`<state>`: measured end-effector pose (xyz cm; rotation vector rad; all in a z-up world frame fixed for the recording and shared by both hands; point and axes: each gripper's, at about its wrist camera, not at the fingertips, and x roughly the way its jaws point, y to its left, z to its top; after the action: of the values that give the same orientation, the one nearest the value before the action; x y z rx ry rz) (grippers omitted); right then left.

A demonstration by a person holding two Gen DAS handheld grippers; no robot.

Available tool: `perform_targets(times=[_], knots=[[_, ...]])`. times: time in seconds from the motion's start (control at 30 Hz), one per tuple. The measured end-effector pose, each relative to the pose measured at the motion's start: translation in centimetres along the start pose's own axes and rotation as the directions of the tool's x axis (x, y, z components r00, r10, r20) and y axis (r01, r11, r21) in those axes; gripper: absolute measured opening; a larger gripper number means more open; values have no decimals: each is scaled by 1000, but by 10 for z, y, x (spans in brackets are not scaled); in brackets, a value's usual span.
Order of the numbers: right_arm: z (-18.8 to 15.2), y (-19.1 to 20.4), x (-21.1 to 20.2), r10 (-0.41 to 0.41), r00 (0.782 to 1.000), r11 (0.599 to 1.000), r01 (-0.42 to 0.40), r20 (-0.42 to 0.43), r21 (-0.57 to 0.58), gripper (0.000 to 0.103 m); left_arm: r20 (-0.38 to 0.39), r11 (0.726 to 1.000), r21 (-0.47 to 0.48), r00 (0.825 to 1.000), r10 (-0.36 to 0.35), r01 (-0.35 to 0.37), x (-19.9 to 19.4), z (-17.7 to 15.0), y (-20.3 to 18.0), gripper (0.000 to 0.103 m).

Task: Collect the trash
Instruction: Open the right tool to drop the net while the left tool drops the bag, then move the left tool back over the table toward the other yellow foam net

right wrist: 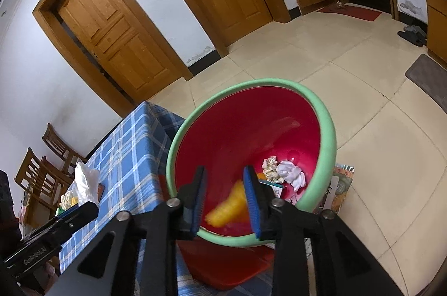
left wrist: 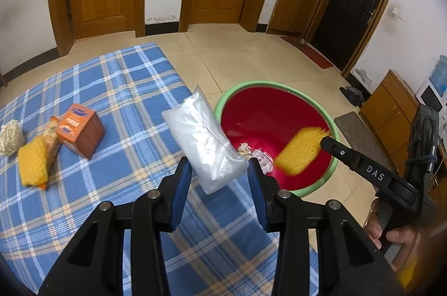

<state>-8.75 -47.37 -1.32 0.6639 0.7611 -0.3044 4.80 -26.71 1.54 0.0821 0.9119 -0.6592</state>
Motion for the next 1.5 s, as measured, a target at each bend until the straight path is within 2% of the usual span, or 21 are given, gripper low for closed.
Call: perform_targets(times=[0.23, 0.7, 0.83, 1.1, 1.5], knots=[[3, -12, -8, -7, 1000, 999, 6, 26, 33, 41, -24, 999, 34, 1000, -9, 10, 16, 4, -13, 41], [4, -30, -10, -38, 999, 997, 36, 33, 71, 44, -68, 991, 124, 997, -34, 42, 55, 12, -42, 41], [5, -36, -11, -50, 998, 995, 46, 40, 87, 47, -71, 987, 157, 997, -21, 32, 64, 15, -50, 41], [3, -40, -11, -56, 998, 994, 52, 34, 99, 51, -90, 988, 157, 996, -1, 15, 71, 15, -54, 47], [2, -34, -13, -49, 999, 995, 46, 22, 89, 72, -76, 996, 95, 997, 7, 0, 57, 13, -37, 47]])
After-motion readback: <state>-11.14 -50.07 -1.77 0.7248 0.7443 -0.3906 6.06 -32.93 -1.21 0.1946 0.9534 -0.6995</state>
